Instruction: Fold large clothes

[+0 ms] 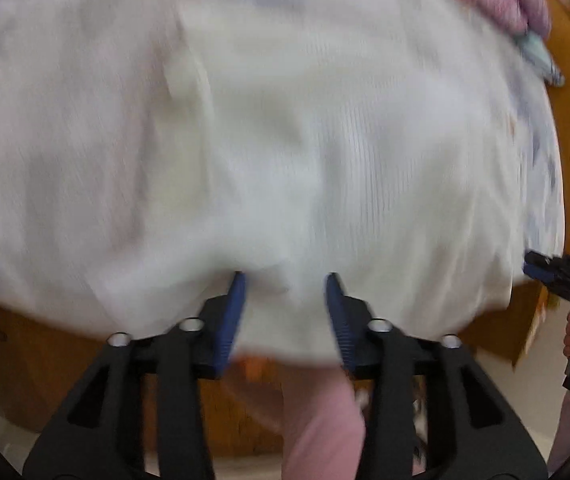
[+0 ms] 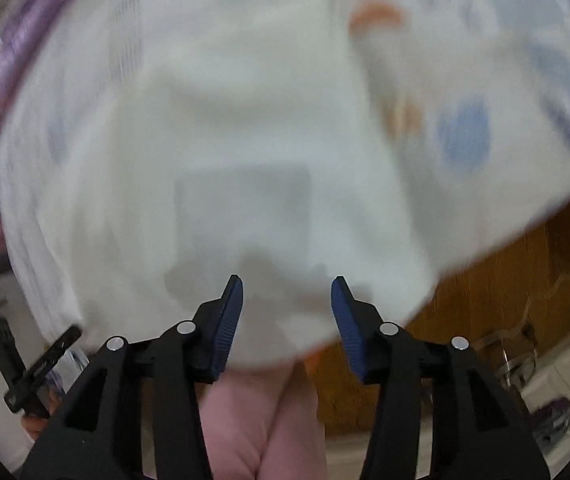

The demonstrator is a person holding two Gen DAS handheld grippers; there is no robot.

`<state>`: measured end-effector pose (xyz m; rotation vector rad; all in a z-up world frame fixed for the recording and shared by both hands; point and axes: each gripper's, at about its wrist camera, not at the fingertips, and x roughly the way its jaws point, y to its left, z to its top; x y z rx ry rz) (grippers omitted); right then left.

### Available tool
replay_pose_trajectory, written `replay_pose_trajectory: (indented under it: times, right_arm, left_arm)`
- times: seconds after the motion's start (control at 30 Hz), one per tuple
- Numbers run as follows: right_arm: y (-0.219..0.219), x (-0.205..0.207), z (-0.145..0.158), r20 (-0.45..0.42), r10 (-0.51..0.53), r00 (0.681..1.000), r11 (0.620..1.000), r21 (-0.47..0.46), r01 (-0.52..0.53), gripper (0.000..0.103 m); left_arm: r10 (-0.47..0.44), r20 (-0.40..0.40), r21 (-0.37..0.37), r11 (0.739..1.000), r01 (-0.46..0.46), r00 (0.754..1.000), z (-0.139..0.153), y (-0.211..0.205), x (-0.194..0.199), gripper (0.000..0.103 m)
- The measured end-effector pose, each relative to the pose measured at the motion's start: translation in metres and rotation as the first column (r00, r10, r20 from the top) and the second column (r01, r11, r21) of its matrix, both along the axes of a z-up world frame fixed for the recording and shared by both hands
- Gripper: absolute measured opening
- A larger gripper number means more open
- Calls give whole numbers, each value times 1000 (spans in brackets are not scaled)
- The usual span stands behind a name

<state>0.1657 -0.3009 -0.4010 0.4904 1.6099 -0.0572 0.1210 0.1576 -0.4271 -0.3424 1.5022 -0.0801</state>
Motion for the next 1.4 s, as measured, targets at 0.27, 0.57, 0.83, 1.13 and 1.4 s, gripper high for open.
replay_pose_trajectory:
  times: [0.27,0.57,0.83,1.13,1.4]
  right_arm:
    - [-40,86,-33,0,-100,995,995,-14,100,48]
    - [-25,103,-62,-86,-166,982,983,59,171,53]
    - [-11,111,-56,-93,-193,977,972,119,203,65]
    - [-6,111,-87,-138,-191,972,958,192,215,55]
    - [-15,99,-60,-33,-196,980,965,172,199,7]
  left_arm:
    - [148,45,32,988,-149,988,-16,49,91,47]
    - [297,-37,-26,954,-298,954,-52,87,138,47]
    - [383,-70,13,924,-383,921,-49,105,141,50]
    - [360,-109,-20,931,-364,927,-76,106,144,44]
    - [362,-27,19,932,-362,932,-54,96,133,25]
